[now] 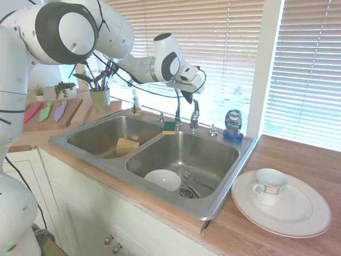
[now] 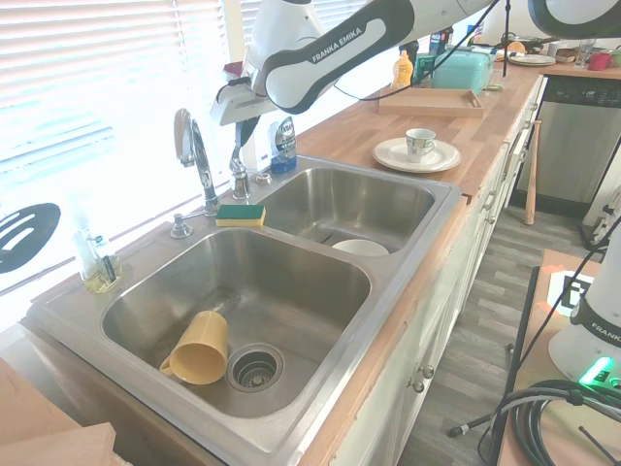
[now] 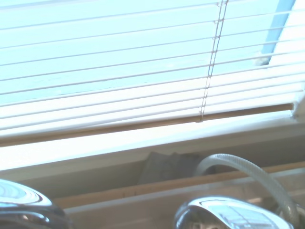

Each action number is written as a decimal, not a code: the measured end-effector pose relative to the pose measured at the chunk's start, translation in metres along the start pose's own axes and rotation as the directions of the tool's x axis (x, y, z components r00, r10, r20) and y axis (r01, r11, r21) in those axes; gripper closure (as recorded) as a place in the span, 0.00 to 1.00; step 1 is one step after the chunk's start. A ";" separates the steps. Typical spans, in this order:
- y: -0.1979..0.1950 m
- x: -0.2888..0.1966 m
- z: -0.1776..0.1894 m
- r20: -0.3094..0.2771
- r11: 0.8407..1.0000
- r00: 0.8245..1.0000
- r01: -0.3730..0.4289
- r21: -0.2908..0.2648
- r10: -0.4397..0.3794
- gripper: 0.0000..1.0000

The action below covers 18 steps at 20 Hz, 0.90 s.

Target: Turn on the faucet

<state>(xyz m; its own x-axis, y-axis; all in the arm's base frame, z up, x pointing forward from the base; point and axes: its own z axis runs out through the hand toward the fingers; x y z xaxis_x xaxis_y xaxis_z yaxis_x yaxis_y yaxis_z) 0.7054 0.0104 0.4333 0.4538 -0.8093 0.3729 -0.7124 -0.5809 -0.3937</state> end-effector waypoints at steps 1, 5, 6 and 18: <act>0.002 0.000 0.001 0.002 1.000 1.000 0.000 -0.004 0.001 1.00; 0.016 -0.010 0.014 0.037 0.998 0.999 -0.001 -0.058 0.003 1.00; 0.020 -0.015 0.017 0.056 0.996 0.998 0.000 -0.085 0.005 1.00; 0.091 -0.071 0.000 0.257 0.914 0.964 0.046 -0.404 0.065 1.00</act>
<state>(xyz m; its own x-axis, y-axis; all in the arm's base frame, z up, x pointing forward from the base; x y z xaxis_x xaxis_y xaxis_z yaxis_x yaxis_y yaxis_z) 0.6084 0.0147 0.3710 0.5285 -0.8407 0.1177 -0.8464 -0.5326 -0.0033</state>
